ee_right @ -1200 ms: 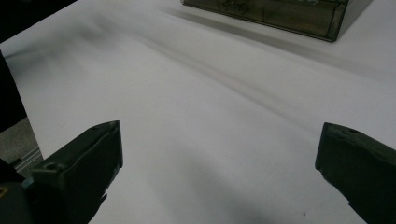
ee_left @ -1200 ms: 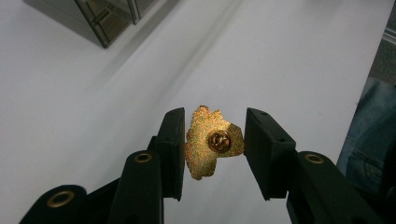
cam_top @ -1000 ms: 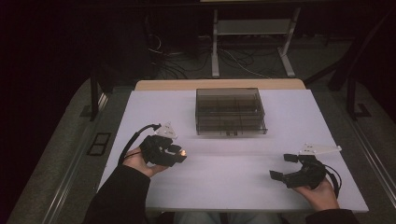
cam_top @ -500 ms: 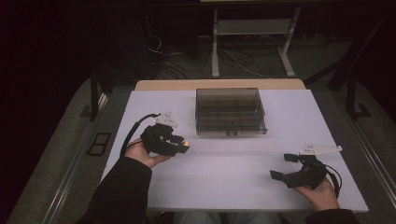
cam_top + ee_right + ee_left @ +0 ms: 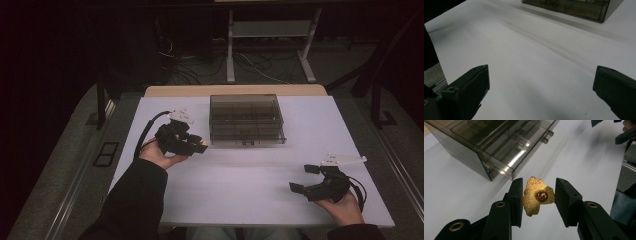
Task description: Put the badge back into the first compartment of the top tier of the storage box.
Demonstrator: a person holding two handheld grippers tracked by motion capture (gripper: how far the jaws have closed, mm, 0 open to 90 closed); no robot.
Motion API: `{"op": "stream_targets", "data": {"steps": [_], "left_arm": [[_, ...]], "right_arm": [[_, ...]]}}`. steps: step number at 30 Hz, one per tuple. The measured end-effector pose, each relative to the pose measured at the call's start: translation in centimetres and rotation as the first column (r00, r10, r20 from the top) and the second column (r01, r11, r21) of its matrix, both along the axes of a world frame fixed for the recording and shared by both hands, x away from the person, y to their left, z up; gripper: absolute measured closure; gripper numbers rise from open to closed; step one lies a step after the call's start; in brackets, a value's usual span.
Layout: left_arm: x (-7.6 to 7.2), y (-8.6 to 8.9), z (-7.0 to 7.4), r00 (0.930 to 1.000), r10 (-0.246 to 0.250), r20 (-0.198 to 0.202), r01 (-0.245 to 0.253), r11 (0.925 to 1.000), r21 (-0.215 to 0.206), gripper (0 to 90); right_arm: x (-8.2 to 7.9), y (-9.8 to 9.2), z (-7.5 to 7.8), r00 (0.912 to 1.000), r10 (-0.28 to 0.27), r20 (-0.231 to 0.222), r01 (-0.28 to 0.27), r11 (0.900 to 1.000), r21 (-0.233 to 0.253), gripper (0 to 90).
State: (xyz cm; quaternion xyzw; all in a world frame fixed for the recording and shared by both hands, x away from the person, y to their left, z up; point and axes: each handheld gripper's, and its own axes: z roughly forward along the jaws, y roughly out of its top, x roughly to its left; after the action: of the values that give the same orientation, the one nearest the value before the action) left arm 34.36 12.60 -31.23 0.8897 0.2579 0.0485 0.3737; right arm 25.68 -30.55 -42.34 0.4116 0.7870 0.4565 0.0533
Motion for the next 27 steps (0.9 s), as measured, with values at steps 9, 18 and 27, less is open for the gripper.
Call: {"op": "stream_targets", "data": {"steps": [9, 18, 27], "left_arm": [[1.2, -1.1, 0.7, 0.9999, -0.004, 0.015, 0.004, 1.0000, 0.000, 58.5], [2.3, -2.1, 1.2, 0.9997, 0.000, 0.023, 0.001, 0.9999, -0.016, 58.5], [3.5, -3.0, 1.1, 0.9994, 0.007, 0.032, -0.006, 0.9995, -0.030, 58.5]], "right_arm": [[0.0, -0.1, 0.0, 1.0000, 0.001, 0.004, -0.001, 1.000, -0.003, 0.1], [0.0, -0.2, 0.0, 1.0000, -0.001, 0.001, 0.001, 1.000, 0.001, 0.2], [0.0, -0.2, 0.0, 1.0000, 0.000, 0.002, 0.000, 1.000, 0.000, 0.2]]}}
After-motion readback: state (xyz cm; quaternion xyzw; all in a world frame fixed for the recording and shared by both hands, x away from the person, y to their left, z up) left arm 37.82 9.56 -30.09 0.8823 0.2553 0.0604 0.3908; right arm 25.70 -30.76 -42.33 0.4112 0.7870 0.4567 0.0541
